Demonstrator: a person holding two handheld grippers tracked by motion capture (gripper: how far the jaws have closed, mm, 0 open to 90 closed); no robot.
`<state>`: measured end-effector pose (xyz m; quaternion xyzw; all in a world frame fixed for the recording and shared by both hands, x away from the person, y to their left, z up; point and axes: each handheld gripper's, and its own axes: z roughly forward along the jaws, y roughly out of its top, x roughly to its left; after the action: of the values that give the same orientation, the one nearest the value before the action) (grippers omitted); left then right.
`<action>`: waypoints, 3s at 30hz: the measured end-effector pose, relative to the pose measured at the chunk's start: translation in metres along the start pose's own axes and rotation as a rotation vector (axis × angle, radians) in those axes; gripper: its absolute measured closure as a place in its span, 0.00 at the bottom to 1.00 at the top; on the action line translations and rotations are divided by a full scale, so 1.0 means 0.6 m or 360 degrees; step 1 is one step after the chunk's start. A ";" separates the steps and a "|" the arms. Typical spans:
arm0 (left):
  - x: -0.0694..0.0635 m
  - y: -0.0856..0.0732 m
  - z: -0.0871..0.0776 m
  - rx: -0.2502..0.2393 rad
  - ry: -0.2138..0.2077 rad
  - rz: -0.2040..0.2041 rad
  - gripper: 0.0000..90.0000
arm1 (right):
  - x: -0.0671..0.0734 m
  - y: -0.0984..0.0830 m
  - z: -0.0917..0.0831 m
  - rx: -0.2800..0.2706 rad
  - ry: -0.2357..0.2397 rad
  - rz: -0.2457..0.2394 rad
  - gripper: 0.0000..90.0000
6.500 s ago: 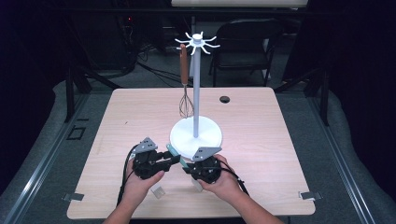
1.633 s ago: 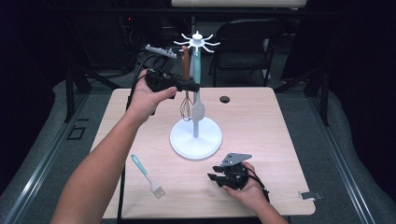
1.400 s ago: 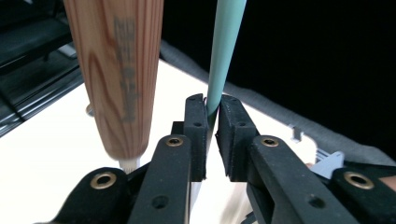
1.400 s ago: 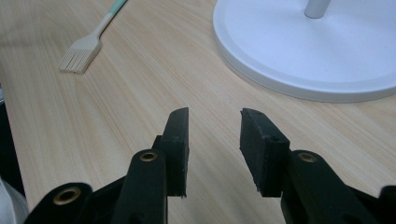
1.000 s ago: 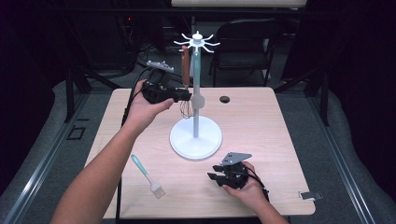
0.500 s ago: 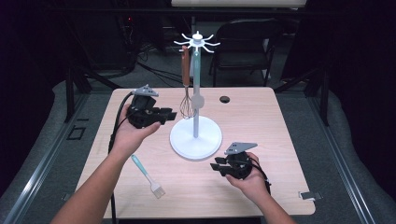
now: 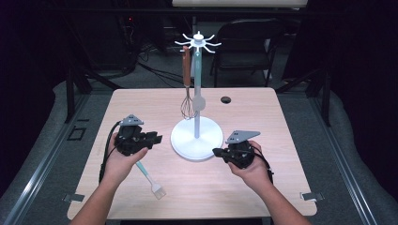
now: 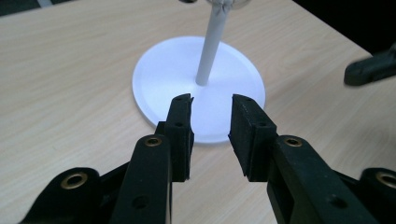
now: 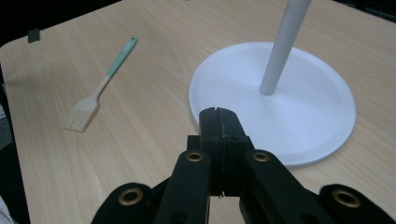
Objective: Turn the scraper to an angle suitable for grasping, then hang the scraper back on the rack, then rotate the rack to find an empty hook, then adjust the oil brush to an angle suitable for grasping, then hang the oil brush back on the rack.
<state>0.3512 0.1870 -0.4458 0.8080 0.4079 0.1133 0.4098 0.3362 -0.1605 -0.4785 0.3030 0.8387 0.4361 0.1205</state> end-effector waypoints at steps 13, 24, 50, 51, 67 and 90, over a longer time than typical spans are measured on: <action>0.024 -0.069 0.009 -0.0021 0.0041 -0.0119 0.75 | -0.021 0.045 -0.022 -0.0072 0.0009 -0.0003 1.00; 0.028 -0.090 0.017 0.0020 0.0065 -0.0126 0.76 | -0.026 0.070 -0.023 -0.0087 0.0022 -0.0030 1.00; 0.029 -0.101 0.025 0.0036 0.0063 -0.0126 0.74 | -0.047 0.150 -0.050 -0.0126 0.0034 -0.0097 1.00; 0.029 -0.101 0.025 0.0033 0.0063 -0.0127 0.74 | -0.048 0.155 -0.051 -0.0130 0.0035 -0.0103 1.00; 0.031 -0.106 0.025 0.0039 0.0066 -0.0133 0.74 | -0.064 0.252 -0.094 -0.0209 0.0027 -0.0153 1.00; 0.039 -0.130 -0.004 0.0028 0.0102 -0.0196 0.74 | -0.109 0.366 -0.161 -0.0417 -0.0062 -0.0121 1.00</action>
<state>0.3208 0.2321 -0.5067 0.7809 0.4708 0.1101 0.3955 0.4313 -0.1687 -0.2487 0.2610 0.7829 0.5311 0.1918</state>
